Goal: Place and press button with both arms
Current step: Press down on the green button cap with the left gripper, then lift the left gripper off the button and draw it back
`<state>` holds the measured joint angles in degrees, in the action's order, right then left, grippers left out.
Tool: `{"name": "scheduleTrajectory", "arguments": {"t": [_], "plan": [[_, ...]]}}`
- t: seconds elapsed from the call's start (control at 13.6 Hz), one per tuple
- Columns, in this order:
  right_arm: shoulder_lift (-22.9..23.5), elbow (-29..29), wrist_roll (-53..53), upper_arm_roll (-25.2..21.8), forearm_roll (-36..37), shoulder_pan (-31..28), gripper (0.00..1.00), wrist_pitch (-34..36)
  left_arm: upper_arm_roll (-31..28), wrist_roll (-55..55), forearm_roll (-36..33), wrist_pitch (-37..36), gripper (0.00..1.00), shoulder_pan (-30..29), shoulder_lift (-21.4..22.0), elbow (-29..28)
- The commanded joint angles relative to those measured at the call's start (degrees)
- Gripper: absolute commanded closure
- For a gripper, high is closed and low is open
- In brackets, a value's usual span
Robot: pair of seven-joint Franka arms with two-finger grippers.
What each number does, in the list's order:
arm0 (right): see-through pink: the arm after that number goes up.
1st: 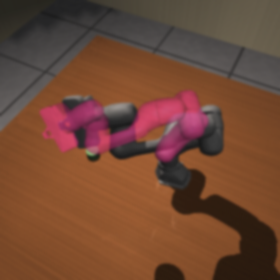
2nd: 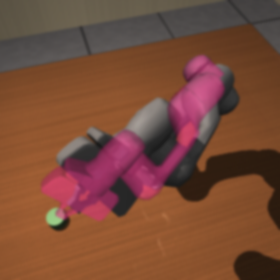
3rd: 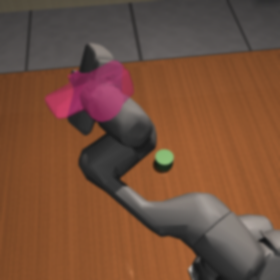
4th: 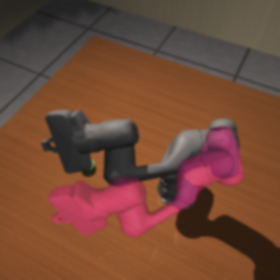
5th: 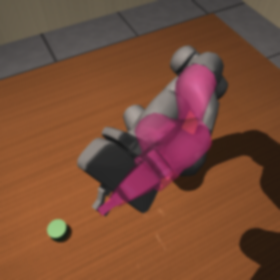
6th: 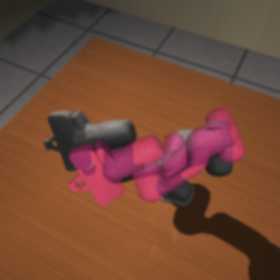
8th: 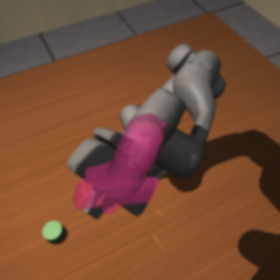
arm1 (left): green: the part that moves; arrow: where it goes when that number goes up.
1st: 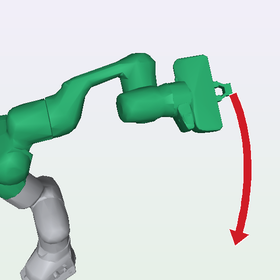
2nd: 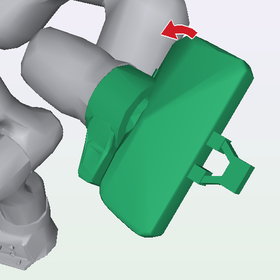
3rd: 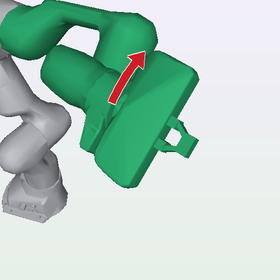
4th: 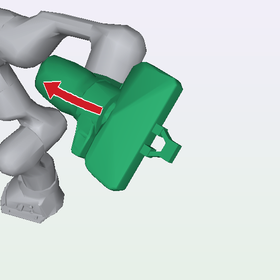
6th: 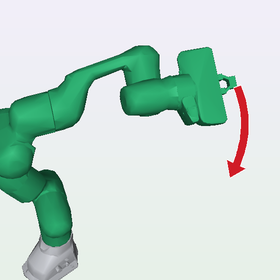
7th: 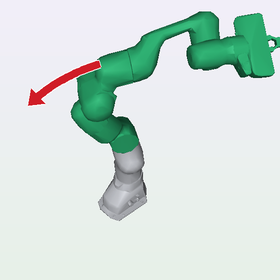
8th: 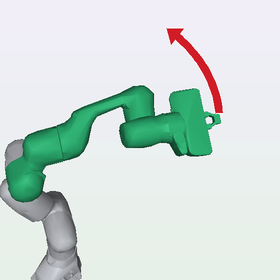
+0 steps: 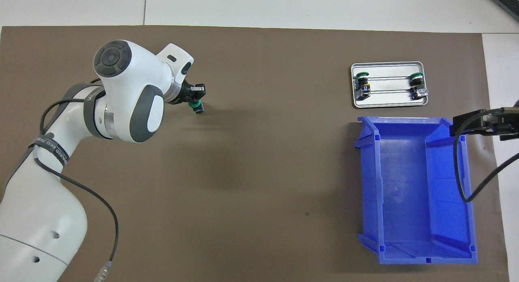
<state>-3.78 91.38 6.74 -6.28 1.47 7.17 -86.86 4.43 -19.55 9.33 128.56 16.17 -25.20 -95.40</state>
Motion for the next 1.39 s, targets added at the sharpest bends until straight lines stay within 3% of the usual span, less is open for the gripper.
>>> {"name": "scheduleTrajectory", "arguments": {"t": [0.0, 0.88, 1.32], "plan": [[-0.35, 0.29, -0.23, -0.22, -0.59, -0.32, 0.0, 0.46, -1.0, -0.4, -0.11, 3.02, 1.0, 0.71, -0.2, -3.3], [-0.44, 0.64, -0.23, -0.22, -0.59, -0.32, 0.0, 0.46, -1.44, -0.04, 0.51, -9.98, 1.0, -1.31, 0.07, 5.74], [-0.53, 0.64, -0.23, -0.22, -0.59, -0.32, 0.0, 0.46, -1.35, 3.45, -0.02, -27.35, 1.0, -8.33, 0.86, 14.43]]}}
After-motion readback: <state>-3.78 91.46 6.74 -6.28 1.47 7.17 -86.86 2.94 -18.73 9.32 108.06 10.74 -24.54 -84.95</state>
